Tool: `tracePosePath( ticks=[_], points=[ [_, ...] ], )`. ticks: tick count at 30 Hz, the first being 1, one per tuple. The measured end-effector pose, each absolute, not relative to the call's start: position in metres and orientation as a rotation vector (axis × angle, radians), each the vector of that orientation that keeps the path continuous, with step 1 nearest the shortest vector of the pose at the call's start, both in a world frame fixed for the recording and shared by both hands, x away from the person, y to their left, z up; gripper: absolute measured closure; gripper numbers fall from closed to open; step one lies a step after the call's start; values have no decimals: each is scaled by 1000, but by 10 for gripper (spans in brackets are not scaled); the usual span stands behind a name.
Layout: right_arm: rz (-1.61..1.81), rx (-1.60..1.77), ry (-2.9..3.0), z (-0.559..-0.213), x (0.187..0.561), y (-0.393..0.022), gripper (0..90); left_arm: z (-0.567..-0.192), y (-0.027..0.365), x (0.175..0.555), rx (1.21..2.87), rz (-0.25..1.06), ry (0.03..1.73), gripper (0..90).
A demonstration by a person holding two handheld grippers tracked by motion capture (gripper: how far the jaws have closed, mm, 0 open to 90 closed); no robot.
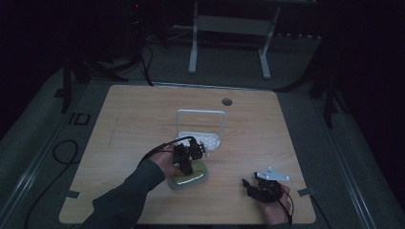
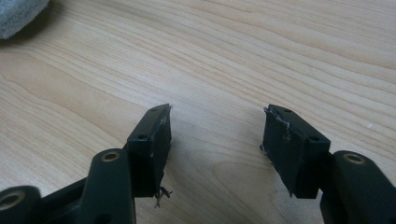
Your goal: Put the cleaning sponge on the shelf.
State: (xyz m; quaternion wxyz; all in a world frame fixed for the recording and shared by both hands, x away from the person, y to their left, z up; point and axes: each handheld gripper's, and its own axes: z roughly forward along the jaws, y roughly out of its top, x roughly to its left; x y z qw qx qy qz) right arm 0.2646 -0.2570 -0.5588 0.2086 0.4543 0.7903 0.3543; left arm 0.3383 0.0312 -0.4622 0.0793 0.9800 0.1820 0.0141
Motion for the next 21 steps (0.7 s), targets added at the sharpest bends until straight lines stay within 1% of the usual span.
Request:
tracePosePath(
  ticks=[11,21],
  points=[
    [985,1267,2200,-559,265,-257,411,-456,37,343,2879,31,533,718],
    [986,1265,2200,-559,265,-257,411,-450,39,348,2864,72,509,718]
  ],
)
